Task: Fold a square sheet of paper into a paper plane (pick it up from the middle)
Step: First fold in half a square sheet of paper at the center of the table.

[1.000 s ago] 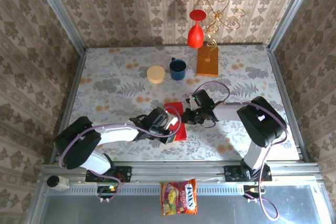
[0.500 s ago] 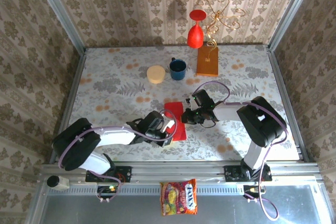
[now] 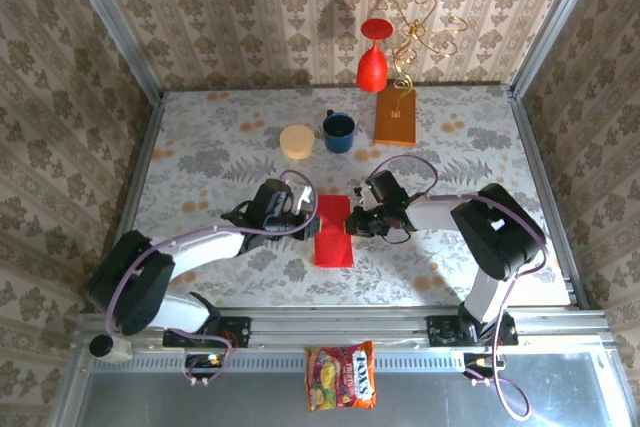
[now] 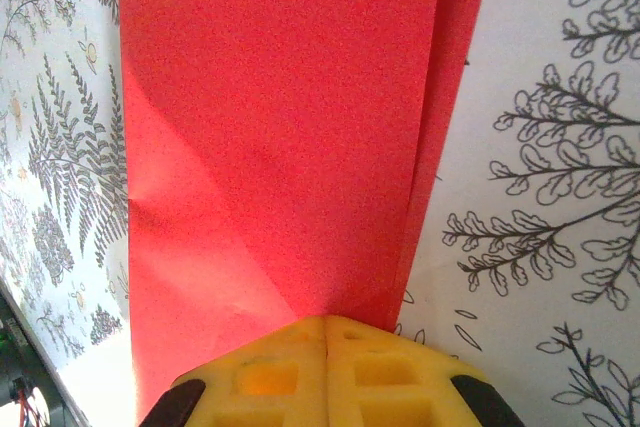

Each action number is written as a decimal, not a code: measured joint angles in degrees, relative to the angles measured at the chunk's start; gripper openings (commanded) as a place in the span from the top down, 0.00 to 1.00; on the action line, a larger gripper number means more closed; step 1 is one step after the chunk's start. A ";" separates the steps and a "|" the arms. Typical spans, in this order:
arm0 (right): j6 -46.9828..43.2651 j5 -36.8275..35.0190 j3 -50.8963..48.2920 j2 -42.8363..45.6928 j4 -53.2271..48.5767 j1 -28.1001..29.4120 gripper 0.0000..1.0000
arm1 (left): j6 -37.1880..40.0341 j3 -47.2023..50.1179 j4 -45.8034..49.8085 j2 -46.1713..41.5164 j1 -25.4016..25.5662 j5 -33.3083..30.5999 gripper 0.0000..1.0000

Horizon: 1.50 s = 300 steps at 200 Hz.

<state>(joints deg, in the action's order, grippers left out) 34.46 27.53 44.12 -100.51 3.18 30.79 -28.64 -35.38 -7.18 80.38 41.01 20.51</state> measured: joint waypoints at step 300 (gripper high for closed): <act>3.41 2.27 5.68 4.33 -3.32 5.90 0.93 | 9.01 -6.95 -3.58 18.47 -5.05 1.95 0.97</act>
<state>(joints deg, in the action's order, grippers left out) 37.87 29.80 49.80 -96.18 -0.14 36.69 -19.64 -42.33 -10.76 98.85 35.97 22.46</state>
